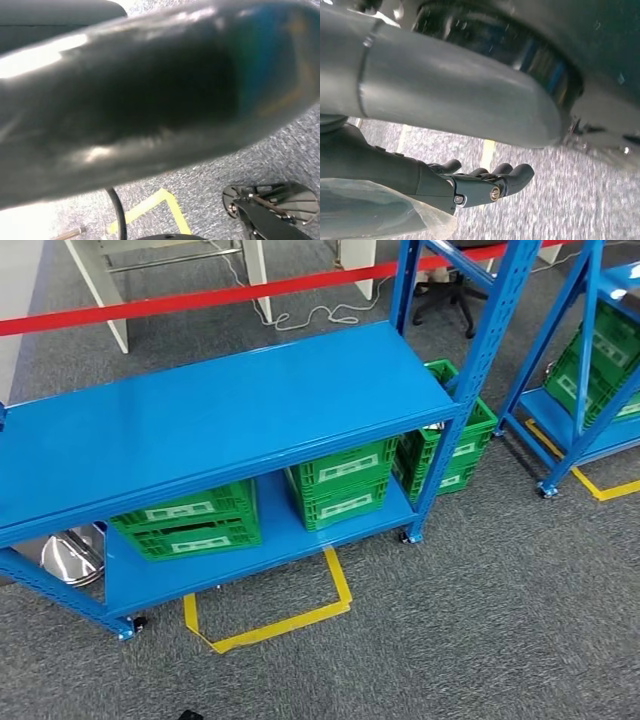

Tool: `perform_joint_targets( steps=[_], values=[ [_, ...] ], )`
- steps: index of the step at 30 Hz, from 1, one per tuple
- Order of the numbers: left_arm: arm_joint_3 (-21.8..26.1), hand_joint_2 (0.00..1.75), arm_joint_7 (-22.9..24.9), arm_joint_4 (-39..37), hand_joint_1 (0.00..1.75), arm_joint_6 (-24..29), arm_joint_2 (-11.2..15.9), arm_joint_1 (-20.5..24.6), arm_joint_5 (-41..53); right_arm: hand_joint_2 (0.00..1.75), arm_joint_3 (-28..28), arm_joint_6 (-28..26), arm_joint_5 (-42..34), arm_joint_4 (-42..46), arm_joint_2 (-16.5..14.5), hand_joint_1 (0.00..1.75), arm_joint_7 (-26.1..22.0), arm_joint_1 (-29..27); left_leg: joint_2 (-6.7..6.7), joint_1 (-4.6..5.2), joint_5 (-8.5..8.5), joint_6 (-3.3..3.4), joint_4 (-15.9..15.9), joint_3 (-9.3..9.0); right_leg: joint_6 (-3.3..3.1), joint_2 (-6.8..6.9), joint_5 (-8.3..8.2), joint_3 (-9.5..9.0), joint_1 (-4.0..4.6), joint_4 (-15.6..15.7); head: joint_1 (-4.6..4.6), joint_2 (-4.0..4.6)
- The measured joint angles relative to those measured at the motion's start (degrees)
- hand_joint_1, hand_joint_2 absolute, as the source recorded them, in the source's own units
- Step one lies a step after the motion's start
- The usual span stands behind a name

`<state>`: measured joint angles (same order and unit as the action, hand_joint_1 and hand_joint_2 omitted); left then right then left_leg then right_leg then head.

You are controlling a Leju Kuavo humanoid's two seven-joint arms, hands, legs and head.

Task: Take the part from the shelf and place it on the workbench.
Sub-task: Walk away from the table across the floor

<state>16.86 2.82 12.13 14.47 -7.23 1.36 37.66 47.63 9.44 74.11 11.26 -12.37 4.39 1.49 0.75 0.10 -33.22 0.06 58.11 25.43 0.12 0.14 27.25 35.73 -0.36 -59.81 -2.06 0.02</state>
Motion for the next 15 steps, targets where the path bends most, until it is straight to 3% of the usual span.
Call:
perform_joint_targets(
  steps=[1,3,5,6,7,8,11,12,15],
  values=[
    [0.01,0.0,0.0,0.0,0.0,0.01,0.02,0.02,0.01,0.0,0.0,-0.01,0.0,0.0,-0.01,0.0,-0.01,-0.05,-0.04,-0.02,0.19,-0.28,1.69,0.62,-0.32,0.03,0.14,-0.55,-0.12,0.21,-0.08,-0.01],
    [0.02,0.0,0.0,0.0,0.0,0.01,0.03,0.09,0.02,0.0,0.0,-0.02,-0.01,0.0,-0.03,0.0,-0.03,0.01,-0.15,-0.19,-0.77,-0.88,8.01,4.22,-0.76,0.08,0.77,-1.64,-0.28,0.55,-0.22,-0.01],
    [0.02,0.0,0.0,0.0,0.0,0.0,-0.01,0.01,0.01,0.0,0.0,-0.02,-0.01,0.0,-0.03,0.0,-0.04,0.05,-0.2,-0.35,-4.22,-1.28,14.28,8.82,-0.92,0.04,1.76,-2.71,-0.27,0.64,-0.27,0.0],
    [0.02,0.0,0.0,0.0,0.0,0.0,-0.02,-0.09,0.01,0.0,0.0,-0.02,-0.01,0.0,-0.03,0.0,-0.03,-0.02,-0.21,-0.38,-5.67,-1.32,15.57,10.36,-0.93,-0.02,2.33,-3.39,-0.26,0.64,-0.28,0.0],
    [0.02,0.0,0.0,0.0,0.0,-0.01,-0.02,-0.17,0.01,0.0,0.0,-0.02,-0.01,0.0,-0.03,0.0,-0.03,-0.1,-0.21,-0.37,-5.91,-1.24,15.12,11.08,-0.91,-0.08,2.91,-4.17,-0.23,0.64,-0.28,0.0],
    [0.03,0.0,0.0,0.0,0.0,-0.02,-0.02,-0.22,0.01,0.0,0.0,-0.03,-0.01,0.0,-0.03,0.0,-0.03,-0.16,-0.22,-0.33,-4.55,-1.04,13.04,11.1,-0.86,-0.11,3.52,-5.03,-0.18,0.66,-0.28,0.0],
    [0.24,0.0,0.0,0.0,0.0,-0.14,0.03,-0.38,0.01,0.0,-0.02,-0.27,0.03,-0.08,-0.07,0.0,-0.04,-0.18,-0.27,0.2,4.13,0.13,4.22,9.85,-0.36,-0.09,5.23,-6.99,-0.05,0.7,-0.1,-0.01],
    [0.32,0.0,-0.01,0.0,0.0,-0.2,0.03,-0.41,0.0,0.0,-0.02,-0.39,0.02,-0.12,-0.08,0.0,-0.02,-0.13,-0.32,0.45,5.98,0.41,2.76,9.65,-0.07,-0.13,5.57,-7.25,-0.04,0.81,-0.03,-0.01],
    [0.45,0.0,-0.24,0.0,0.0,-1.14,-0.08,-0.26,0.0,0.0,0.0,-0.04,-0.52,-0.15,-0.09,0.0,0.37,0.15,-0.36,0.69,6.97,0.42,1.56,9.23,0.36,-0.18,5.7,-7.92,0.0,1.55,0.05,0.0]
  ],
)
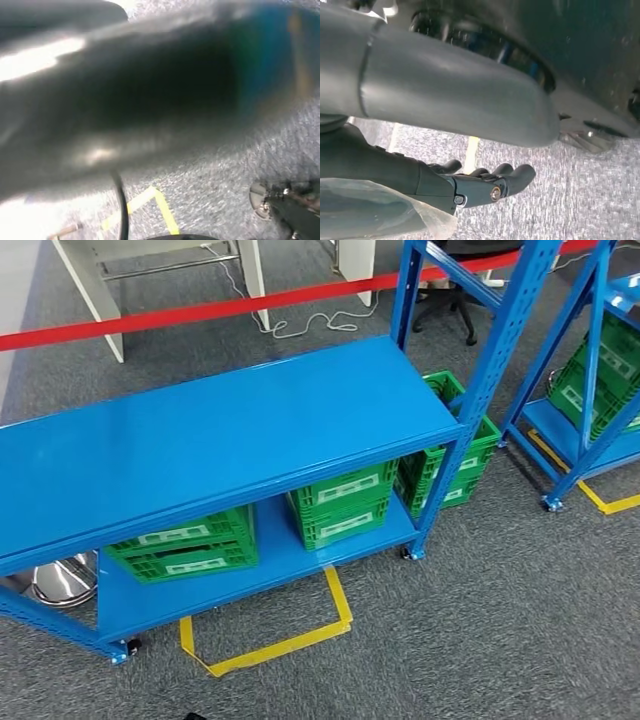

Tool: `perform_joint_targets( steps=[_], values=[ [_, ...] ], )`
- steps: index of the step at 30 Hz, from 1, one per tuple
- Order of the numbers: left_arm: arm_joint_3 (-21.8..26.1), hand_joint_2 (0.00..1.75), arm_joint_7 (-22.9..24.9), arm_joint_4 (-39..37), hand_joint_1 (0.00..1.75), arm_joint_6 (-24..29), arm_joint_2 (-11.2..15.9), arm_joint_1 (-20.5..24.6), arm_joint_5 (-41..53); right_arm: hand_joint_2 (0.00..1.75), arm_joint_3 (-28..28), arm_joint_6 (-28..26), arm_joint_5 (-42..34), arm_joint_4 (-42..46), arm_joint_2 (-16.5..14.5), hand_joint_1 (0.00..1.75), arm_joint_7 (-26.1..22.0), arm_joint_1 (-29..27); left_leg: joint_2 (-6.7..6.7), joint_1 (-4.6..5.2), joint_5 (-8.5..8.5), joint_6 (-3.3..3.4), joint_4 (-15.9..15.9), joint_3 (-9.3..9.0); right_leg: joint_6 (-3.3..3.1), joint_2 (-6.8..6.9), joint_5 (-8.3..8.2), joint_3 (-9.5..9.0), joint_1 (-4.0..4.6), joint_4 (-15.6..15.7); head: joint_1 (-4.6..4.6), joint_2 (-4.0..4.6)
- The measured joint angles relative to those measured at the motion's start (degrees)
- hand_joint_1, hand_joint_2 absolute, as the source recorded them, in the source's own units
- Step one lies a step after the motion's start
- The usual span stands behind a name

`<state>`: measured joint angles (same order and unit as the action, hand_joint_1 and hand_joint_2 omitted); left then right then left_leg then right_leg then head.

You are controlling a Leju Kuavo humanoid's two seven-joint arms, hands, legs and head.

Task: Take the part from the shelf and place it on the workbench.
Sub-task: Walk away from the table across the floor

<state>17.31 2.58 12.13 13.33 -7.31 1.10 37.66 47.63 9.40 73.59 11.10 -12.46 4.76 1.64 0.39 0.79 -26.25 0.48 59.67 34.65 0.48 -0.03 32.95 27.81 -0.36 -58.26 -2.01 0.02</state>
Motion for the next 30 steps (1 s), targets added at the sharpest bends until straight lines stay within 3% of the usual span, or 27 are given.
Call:
perform_joint_targets(
  steps=[2,8,15,17,19,20,21,22,23,25,27,29,30],
  values=[
    [0.09,0.0,-0.17,0.0,0.0,-0.82,-0.03,0.13,0.09,0.0,0.0,0.95,-0.46,0.0,0.0,0.0,0.87,0.19,0.09,-0.08,-0.01,-0.11,-0.48,-0.29,-0.13,0.02,-0.21,-0.58,0.1,0.31,0.05,0.0],
    [0.23,0.0,-0.24,0.0,0.0,-2.78,-0.07,0.45,0.99,0.0,0.02,2.42,0.07,0.0,0.0,0.0,2.31,0.27,0.11,-0.01,-0.85,0.76,-0.51,-0.6,0.63,0.06,0.22,-1.42,0.01,2.4,0.05,0.0],
    [0.35,0.0,0.79,0.0,0.0,-4.98,0.0,0.49,1.35,0.0,-0.02,3.09,0.69,0.01,0.0,0.0,2.37,0.38,0.39,0.16,-1.24,2.02,-0.99,-1.34,2.01,0.29,0.93,-1.78,-0.34,2.26,0.05,0.0],
    [0.37,0.0,1.31,0.0,0.0,-5.06,-0.02,0.53,1.58,0.0,-0.02,3.19,0.72,0.01,0.0,0.0,2.43,0.44,0.67,-0.11,-1.15,2.5,-1.39,-1.69,2.19,0.23,3.5,0.72,-0.32,-2.71,0.14,0.0],
    [0.37,0.0,1.63,0.0,0.0,-5.14,-0.04,0.54,1.83,0.0,-0.02,3.26,0.69,0.0,0.0,0.0,2.5,0.45,1.14,-0.06,-1.28,2.7,-1.38,-1.8,2.11,0.17,6.86,5.72,-0.27,-11.18,0.16,0.0],
    [0.37,0.0,1.68,0.0,0.0,-5.17,-0.05,0.52,1.9,0.0,-0.02,3.29,0.68,0.0,0.0,0.0,2.52,0.41,1.51,-0.03,-1.35,2.71,-1.36,-1.89,2.02,0.16,7.39,7.86,-0.26,-14.23,0.13,0.0],
    [0.37,0.0,1.68,0.0,0.0,-5.19,-0.05,0.5,1.93,0.0,-0.01,3.31,0.67,0.0,0.0,0.0,2.53,0.38,2.0,-0.02,-1.44,2.64,-1.35,-2.04,1.87,0.13,6.68,9.06,-0.23,-15.3,0.14,0.0],
    [0.37,0.0,1.68,0.0,0.0,-5.19,-0.05,0.49,1.95,0.0,-0.01,3.32,0.66,0.0,0.0,0.0,2.55,0.36,2.6,-0.01,-1.56,2.53,-1.34,-2.28,1.67,0.0,4.7,9.02,-0.22,-13.86,0.14,0.0],
    [0.37,0.0,1.68,0.0,0.0,-5.2,-0.08,0.51,1.96,0.0,0.0,3.34,0.65,0.0,0.0,0.0,2.56,0.34,3.28,-0.02,-1.71,2.38,-1.34,-2.6,1.38,-0.48,1.85,7.85,-0.22,-10.24,0.15,0.0],
    [0.38,0.0,1.68,0.0,0.0,-5.23,-0.2,0.6,1.96,0.0,-0.01,3.36,0.66,0.0,0.06,0.0,2.62,0.27,4.6,-0.1,-2.01,1.94,-1.27,-2.96,0.8,-3.11,-2.25,4.83,-0.32,-2.74,0.09,0.0],
    [0.39,0.0,1.68,0.0,0.0,-5.3,-0.33,0.63,1.97,0.0,-0.02,3.42,0.66,0.0,0.14,0.0,2.65,0.25,5.69,-0.37,-2.04,1.25,-1.24,-2.82,0.54,-4.77,-3.1,3.4,-0.26,0.1,0.02,0.0],
    [0.4,0.0,1.87,0.0,0.0,-5.44,-0.34,0.53,2.01,0.0,-0.02,3.49,0.68,0.0,0.13,0.0,2.71,0.32,6.68,-0.58,-1.97,0.43,-1.33,-2.65,0.26,-3.68,-3.27,3.01,-0.26,0.52,0.03,-0.01],
    [0.41,0.0,2.07,0.0,0.0,-5.51,-0.32,0.47,2.05,0.0,-0.01,3.54,0.71,0.01,0.13,0.0,2.74,0.33,6.27,-0.53,-2.22,0.03,-1.04,-2.53,-0.01,-3.01,-3.34,2.74,-0.38,0.82,-0.06,-0.01]
  ],
)
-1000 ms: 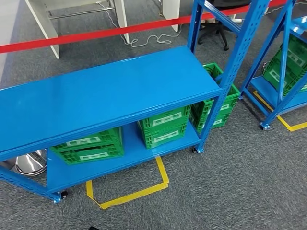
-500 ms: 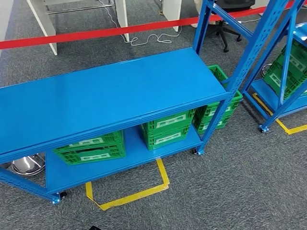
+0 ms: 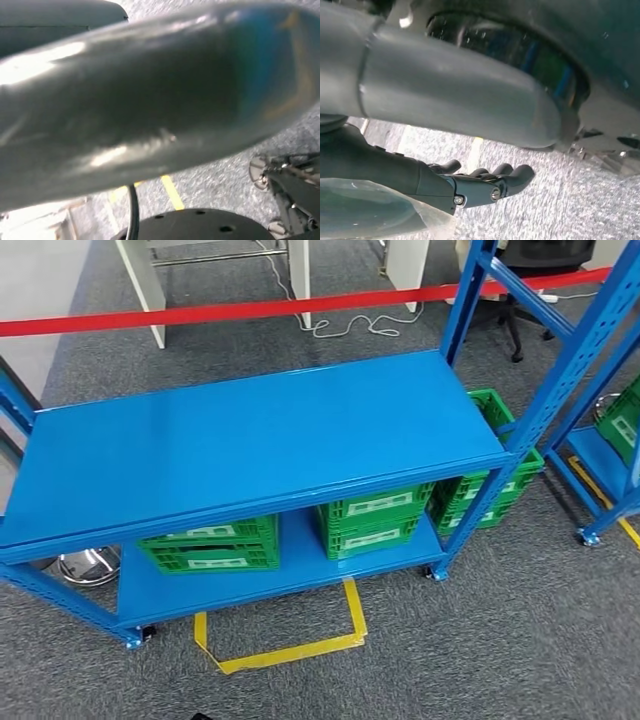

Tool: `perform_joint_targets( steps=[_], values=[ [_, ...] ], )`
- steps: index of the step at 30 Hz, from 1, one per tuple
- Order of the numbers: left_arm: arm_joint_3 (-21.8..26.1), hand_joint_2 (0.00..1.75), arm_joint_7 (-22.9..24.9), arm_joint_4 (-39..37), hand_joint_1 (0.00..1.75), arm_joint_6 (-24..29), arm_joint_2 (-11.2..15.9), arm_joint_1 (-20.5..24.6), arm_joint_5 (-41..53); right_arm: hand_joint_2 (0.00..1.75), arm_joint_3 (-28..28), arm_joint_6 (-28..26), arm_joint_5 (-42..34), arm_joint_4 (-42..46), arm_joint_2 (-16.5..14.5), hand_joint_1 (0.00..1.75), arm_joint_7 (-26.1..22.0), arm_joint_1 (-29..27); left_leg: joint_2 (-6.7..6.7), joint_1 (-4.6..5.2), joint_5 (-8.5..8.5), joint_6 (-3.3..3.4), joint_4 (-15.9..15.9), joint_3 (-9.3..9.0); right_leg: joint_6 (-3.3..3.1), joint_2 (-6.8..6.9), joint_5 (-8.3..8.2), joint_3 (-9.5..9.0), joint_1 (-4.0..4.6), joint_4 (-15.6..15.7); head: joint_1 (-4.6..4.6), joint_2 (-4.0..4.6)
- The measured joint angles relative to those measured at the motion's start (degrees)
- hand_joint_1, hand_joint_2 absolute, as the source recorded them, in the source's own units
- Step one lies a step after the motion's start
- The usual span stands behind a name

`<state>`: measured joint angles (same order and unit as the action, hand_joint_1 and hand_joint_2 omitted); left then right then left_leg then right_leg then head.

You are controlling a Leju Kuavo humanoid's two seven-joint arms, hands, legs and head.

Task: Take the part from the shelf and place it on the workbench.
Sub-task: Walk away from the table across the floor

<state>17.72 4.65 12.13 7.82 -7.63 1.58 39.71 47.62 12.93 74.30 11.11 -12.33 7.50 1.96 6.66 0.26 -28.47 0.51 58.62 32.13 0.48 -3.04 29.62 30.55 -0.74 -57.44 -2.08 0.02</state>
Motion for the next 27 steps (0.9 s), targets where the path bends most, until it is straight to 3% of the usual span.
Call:
perform_joint_targets(
  steps=[1,3,5,6,7,8,10,12,14,15,16,18,20,21,22,25,27],
  values=[
    [0.01,0.0,0.27,0.0,0.0,-0.12,0.02,0.03,0.09,0.0,0.0,0.08,0.02,0.0,0.0,0.0,0.02,-0.02,-1.06,0.09,-0.72,-0.38,1.09,0.5,-0.28,0.8,-0.04,-0.31,-0.15,0.33,-0.16,0.0],
    [0.03,0.0,0.71,0.0,0.0,-0.46,0.01,0.21,0.27,0.0,0.0,0.26,0.04,0.0,0.02,0.0,0.02,-0.08,-4.24,0.07,-3.63,-1.15,6.82,3.3,-0.68,2.59,0.2,-0.92,-0.24,0.66,-0.51,0.01],
    [0.03,0.0,0.94,0.0,0.0,-0.83,-0.01,0.29,0.38,0.0,0.02,0.34,0.04,-0.01,0.02,0.0,0.08,-0.19,-5.74,-0.31,-6.11,-1.75,13.86,7.0,-0.81,4.44,0.68,-1.41,-0.2,0.64,-0.62,0.01],
    [0.03,0.0,1.09,0.0,0.0,-0.92,-0.01,0.2,0.4,0.0,0.02,0.34,0.04,-0.01,0.02,0.0,0.12,-0.2,-6.0,-0.48,-5.83,-1.93,15.19,7.83,-0.8,5.28,0.95,-1.71,-0.19,0.63,-0.62,0.01],
    [0.03,0.0,1.26,0.0,0.0,-1.0,-0.01,0.08,0.44,0.0,0.03,0.33,0.03,-0.01,0.02,0.0,0.13,-0.17,-6.22,-0.62,-4.41,-2.02,14.26,7.57,-0.74,6.01,1.24,-2.08,-0.2,0.63,-0.64,0.01],
    [0.03,0.0,1.41,0.0,0.0,-1.06,0.0,-0.02,0.5,0.0,0.03,0.34,0.01,-0.01,0.02,0.0,0.13,-0.11,-6.61,-0.7,-2.09,-1.99,11.17,6.24,-0.61,6.72,1.57,-2.54,-0.2,0.63,-0.64,0.01],
    [0.03,0.0,1.55,0.0,0.0,-1.15,0.02,0.0,0.75,0.0,0.03,0.35,-0.01,-0.01,0.01,0.0,0.15,-0.04,-8.89,-0.34,1.47,-1.53,3.64,2.78,-0.1,8.0,2.36,-3.25,-0.06,0.63,-0.65,0.01],
    [0.03,0.87,1.59,0.0,0.0,-1.21,0.0,0.22,0.96,0.0,0.03,0.34,0.01,-0.01,0.02,0.0,0.24,-0.01,-10.68,0.23,1.89,-0.7,0.3,1.19,0.5,9.26,3.08,-3.57,0.22,0.7,-0.56,0.0],
    [0.04,1.75,1.66,0.0,0.0,-1.14,-0.03,0.19,1.01,0.0,0.03,-0.04,-0.04,0.0,0.02,0.0,0.35,0.19,-10.07,0.39,1.52,0.07,0.09,1.15,0.99,10.32,3.44,-4.17,0.34,0.95,-0.36,0.0],
    [0.09,1.75,1.73,0.0,0.0,-0.99,-0.02,0.05,1.01,0.44,0.03,-0.63,-0.27,0.01,0.02,0.0,0.59,0.33,-9.56,0.3,1.56,0.38,-0.13,1.07,1.26,9.83,3.75,-4.37,0.28,0.84,-0.2,0.0],
    [0.19,1.75,1.8,0.0,0.0,-0.64,-0.02,-0.05,1.01,0.87,0.08,-1.51,-0.77,0.01,0.01,0.0,1.13,0.45,-9.15,0.15,1.63,0.72,-0.36,0.97,1.51,8.5,4.43,-4.11,0.18,-0.03,-0.07,0.0],
    [0.54,1.75,1.94,0.01,0.0,0.85,-0.09,0.03,1.01,1.75,0.43,-3.52,-2.32,0.01,0.01,0.0,2.88,0.46,-8.44,-0.1,1.64,1.33,-0.69,0.78,1.85,4.88,7.38,-1.1,-0.03,-5.66,0.19,0.0],
    [0.78,1.75,2.4,0.24,0.0,3.03,-0.18,0.21,0.91,1.75,0.8,-4.76,-4.0,0.01,0.03,0.0,4.35,0.04,-7.73,-0.11,1.38,1.68,-0.68,0.67,1.98,3.37,10.28,3.73,-0.07,-13.75,0.3,0.01],
    [0.82,1.75,2.66,0.51,0.0,3.85,-0.15,0.21,0.64,1.75,0.81,-5.09,-4.89,0.01,0.07,0.0,4.67,-0.17,-7.42,-0.09,1.22,1.74,-0.67,0.5,2.0,3.26,10.34,5.38,-0.04,-15.96,0.28,0.01],
    [0.81,1.75,2.86,0.88,0.0,4.34,-0.08,0.2,0.21,1.75,0.65,-5.37,-5.92,0.01,0.13,0.0,4.78,-0.38,-7.11,-0.08,1.02,1.7,-0.64,0.23,1.97,3.25,9.03,5.92,-0.02,-15.85,0.28,0.01],
    [0.71,1.75,2.68,2.24,0.0,4.26,0.12,0.37,-1.88,1.75,-0.45,-6.03,-9.73,-0.02,0.47,0.0,4.55,-1.19,-6.36,-0.03,0.2,1.21,-0.49,-0.88,1.6,3.2,1.82,2.51,0.02,-5.95,0.27,0.01],
    [0.44,1.75,2.49,3.03,0.0,3.8,0.34,0.5,-3.55,1.75,-1.67,-6.28,-12.63,-0.02,0.7,0.0,4.06,-1.74,-6.11,0.14,-0.2,0.87,-0.15,-1.03,1.3,3.09,0.38,0.42,0.09,-1.43,0.19,0.0]
  ],
)
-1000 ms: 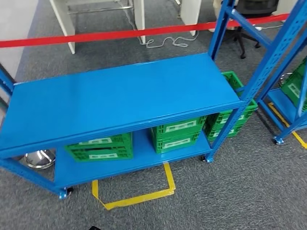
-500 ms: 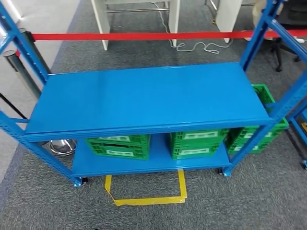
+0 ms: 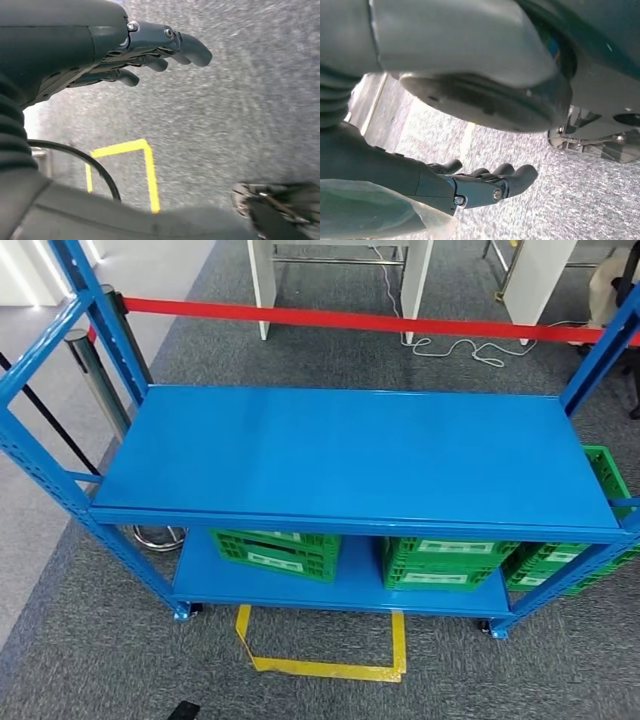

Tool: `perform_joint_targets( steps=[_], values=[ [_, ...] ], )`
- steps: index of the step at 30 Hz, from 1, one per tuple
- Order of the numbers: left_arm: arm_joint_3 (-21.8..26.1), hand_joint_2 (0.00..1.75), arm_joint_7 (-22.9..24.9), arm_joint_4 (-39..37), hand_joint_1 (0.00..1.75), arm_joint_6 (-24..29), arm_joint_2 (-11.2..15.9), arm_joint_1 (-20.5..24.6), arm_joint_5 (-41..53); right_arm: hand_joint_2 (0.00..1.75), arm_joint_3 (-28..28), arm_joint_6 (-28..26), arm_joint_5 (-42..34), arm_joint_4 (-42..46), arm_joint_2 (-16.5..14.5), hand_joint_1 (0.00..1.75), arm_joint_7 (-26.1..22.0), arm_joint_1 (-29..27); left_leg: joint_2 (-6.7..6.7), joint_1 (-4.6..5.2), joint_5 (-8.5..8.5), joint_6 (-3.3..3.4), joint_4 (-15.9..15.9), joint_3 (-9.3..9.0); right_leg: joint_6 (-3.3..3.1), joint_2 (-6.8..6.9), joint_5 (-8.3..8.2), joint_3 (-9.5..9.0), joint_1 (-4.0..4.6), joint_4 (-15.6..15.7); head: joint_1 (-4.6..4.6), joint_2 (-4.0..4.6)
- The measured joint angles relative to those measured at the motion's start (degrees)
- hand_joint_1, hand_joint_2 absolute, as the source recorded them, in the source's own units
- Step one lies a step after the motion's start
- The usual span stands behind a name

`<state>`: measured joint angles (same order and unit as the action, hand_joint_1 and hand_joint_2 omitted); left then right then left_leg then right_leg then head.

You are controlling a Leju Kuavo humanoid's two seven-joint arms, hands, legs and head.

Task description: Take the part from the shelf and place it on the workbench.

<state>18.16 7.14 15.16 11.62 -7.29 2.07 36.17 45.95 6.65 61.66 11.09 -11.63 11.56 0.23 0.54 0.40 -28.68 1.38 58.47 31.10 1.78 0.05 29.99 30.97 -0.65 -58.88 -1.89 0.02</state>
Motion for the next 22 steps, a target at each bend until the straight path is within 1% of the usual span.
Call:
perform_joint_targets(
  steps=[2,3,6,7,10,13,14,19,22],
  values=[
    [-0.46,1.75,-0.21,0.56,0.0,-0.51,0.39,-0.1,-1.78,1.75,-1.56,-0.22,-3.04,0.02,0.23,0.0,-0.61,-0.32,0.02,0.1,-0.05,0.08,0.24,0.16,-0.12,-0.11,0.19,-0.52,0.06,0.74,-0.15,0.0],
    [-0.74,1.31,-0.41,0.78,0.0,-0.79,0.55,-0.25,-2.69,1.75,-2.44,-0.38,-4.58,0.04,0.41,0.0,-0.92,-0.44,0.0,0.11,-0.01,0.21,0.19,0.11,-0.12,-0.14,0.15,-0.47,0.08,0.77,-0.22,0.01],
    [-1.73,0.0,-1.03,1.27,0.0,-1.63,0.92,-1.01,-5.34,0.44,-5.37,-0.86,-9.03,0.26,1.09,0.0,-1.65,-0.85,0.0,0.08,0.05,0.19,-0.27,-0.24,-0.46,-0.09,0.37,-0.64,0.17,0.76,-0.21,0.01],
    [-2.1,0.0,-1.17,1.44,0.0,-1.91,1.11,-1.31,-6.26,0.0,-6.45,-1.05,-10.57,0.41,1.37,0.0,-1.91,-1.11,0.01,0.08,0.06,0.17,-0.4,-0.34,-0.59,-0.05,0.45,-0.7,0.18,0.76,-0.22,0.01],
    [-3.21,0.0,-1.7,1.91,0.0,-2.74,1.67,-2.11,-8.92,0.0,-9.64,-1.73,-15.13,1.04,2.37,0.0,-2.67,-2.26,0.04,0.07,0.05,0.1,-0.6,-0.49,-0.87,0.01,0.63,-0.84,0.25,0.74,-0.21,0.01],
    [-4.18,0.0,-2.17,2.25,0.0,-3.44,2.05,-2.73,-11.04,0.0,-12.19,-2.1,-18.84,1.68,3.25,0.0,-3.37,-3.26,0.04,-0.03,-0.01,-0.34,-0.67,-0.51,-0.94,-0.01,0.67,-0.87,0.35,0.72,-0.21,0.01],
    [-4.31,0.0,-2.21,2.3,0.0,-3.54,2.08,-2.82,-11.33,0.0,-12.53,-2.14,-19.34,1.77,3.35,0.0,-3.47,-3.38,0.04,-0.05,-0.03,-0.46,-0.68,-0.51,-0.94,-0.01,0.67,-0.87,0.36,0.71,-0.21,0.01],
    [-4.66,0.0,-2.32,2.4,0.0,-3.79,2.2,-3.01,-12.08,0.0,-13.48,-2.31,-20.61,2.01,3.64,0.0,-3.71,-3.56,0.04,-0.08,-0.03,-0.63,-0.69,-0.51,-0.97,-0.01,0.69,-0.87,0.38,0.71,-0.21,0.01],
    [-6.5,0.0,-3.09,2.96,0.0,-4.96,2.82,-4.15,-15.78,0.0,-18.17,-2.99,-26.92,3.17,4.82,0.0,-4.91,-4.34,0.04,-0.11,-0.06,-0.88,-0.68,-0.51,-1.0,0.01,0.71,-0.91,0.38,0.71,-0.18,0.01]
  ],
)
